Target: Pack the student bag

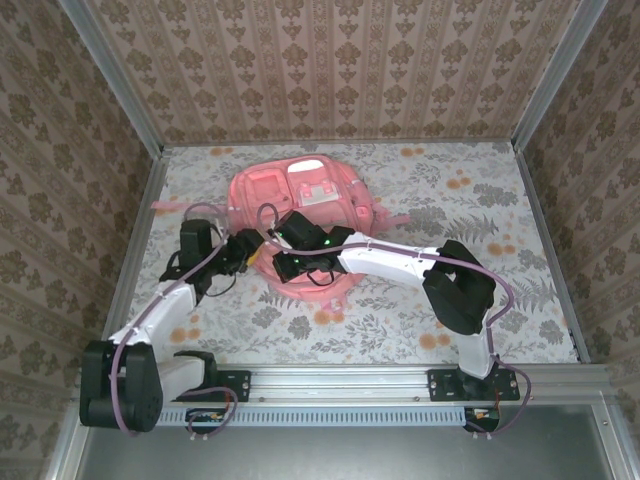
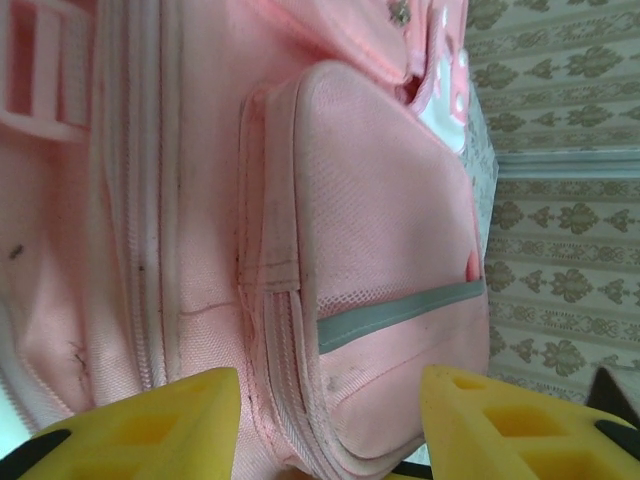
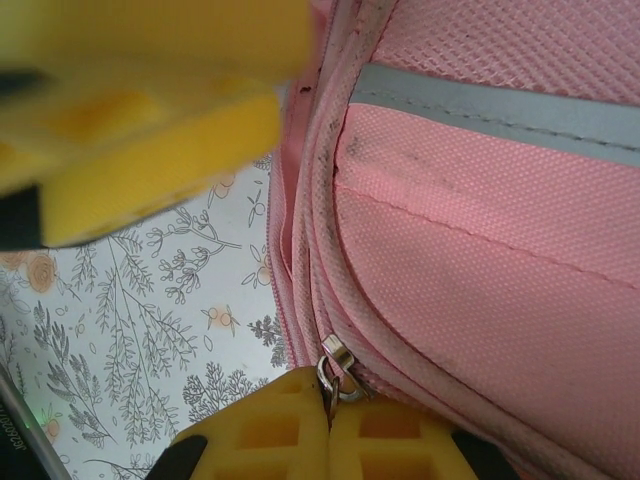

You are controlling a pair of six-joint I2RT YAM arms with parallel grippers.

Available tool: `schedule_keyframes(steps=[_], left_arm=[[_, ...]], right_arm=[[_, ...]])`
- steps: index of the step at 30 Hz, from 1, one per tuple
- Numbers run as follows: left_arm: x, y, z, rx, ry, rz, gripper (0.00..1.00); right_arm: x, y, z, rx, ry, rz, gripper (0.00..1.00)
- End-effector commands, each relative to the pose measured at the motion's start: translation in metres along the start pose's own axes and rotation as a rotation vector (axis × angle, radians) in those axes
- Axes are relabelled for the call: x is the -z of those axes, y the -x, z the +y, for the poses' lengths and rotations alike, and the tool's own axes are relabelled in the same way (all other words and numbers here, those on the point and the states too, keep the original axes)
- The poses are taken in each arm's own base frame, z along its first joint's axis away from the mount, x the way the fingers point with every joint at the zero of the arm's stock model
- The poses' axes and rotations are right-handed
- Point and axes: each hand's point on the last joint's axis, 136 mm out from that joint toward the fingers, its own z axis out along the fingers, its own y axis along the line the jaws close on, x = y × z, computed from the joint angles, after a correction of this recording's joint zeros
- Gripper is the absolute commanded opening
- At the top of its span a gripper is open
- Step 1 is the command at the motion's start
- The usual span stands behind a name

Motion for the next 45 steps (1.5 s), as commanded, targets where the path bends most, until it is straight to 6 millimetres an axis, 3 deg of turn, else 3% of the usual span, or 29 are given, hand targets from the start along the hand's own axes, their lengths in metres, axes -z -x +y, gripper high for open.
schedule_keyframes(steps=[1, 5, 10, 14, 21, 25, 29, 32, 39, 43, 45], left_arm=[[-0.009, -0.007, -0.004, 0.01, -0.039, 0.041, 0.5], [-0.017, -0.009, -0.004, 0.008, -0.036, 0.058, 0.44], [-0.023, -0.006, 0.005, 0.011, 0.003, 0.049, 0.16], [-0.022, -0.002, 0.015, -0.009, 0.065, 0.033, 0.01], [-0.016, 0.0, 0.022, -0.042, 0.114, 0.034, 0.0], [-0.018, 0.0, 0.019, -0.057, 0.105, 0.044, 0.0], [-0.02, 0.004, 0.009, -0.09, 0.098, 0.053, 0.0], [-0.022, 0.01, 0.003, -0.122, 0.106, 0.054, 0.0], [-0.03, 0.042, -0.004, -0.203, 0.165, 0.016, 0.02], [-0.024, 0.058, 0.003, -0.202, 0.221, -0.033, 0.2], [-0.015, 0.06, 0.006, -0.195, 0.247, -0.06, 0.34]], right_arm=[[0.008, 0.016, 0.026, 0.012, 0.1, -0.043, 0.0], [0.011, 0.014, 0.025, 0.015, 0.097, -0.037, 0.0], [0.024, 0.006, 0.009, 0.023, 0.012, -0.022, 0.0], [0.049, -0.007, -0.033, 0.046, -0.161, -0.026, 0.0], [0.097, -0.017, -0.134, -0.012, -0.341, -0.077, 0.0], [0.111, -0.008, -0.153, -0.074, -0.341, -0.118, 0.0], [0.114, -0.008, -0.141, -0.074, -0.284, -0.124, 0.0], [0.111, -0.02, -0.123, -0.034, -0.229, -0.098, 0.0], [0.091, -0.046, -0.056, 0.088, -0.046, -0.045, 0.0], [0.072, -0.04, -0.031, 0.074, 0.009, -0.053, 0.0], [0.063, -0.03, -0.022, 0.052, 0.014, -0.069, 0.0]])
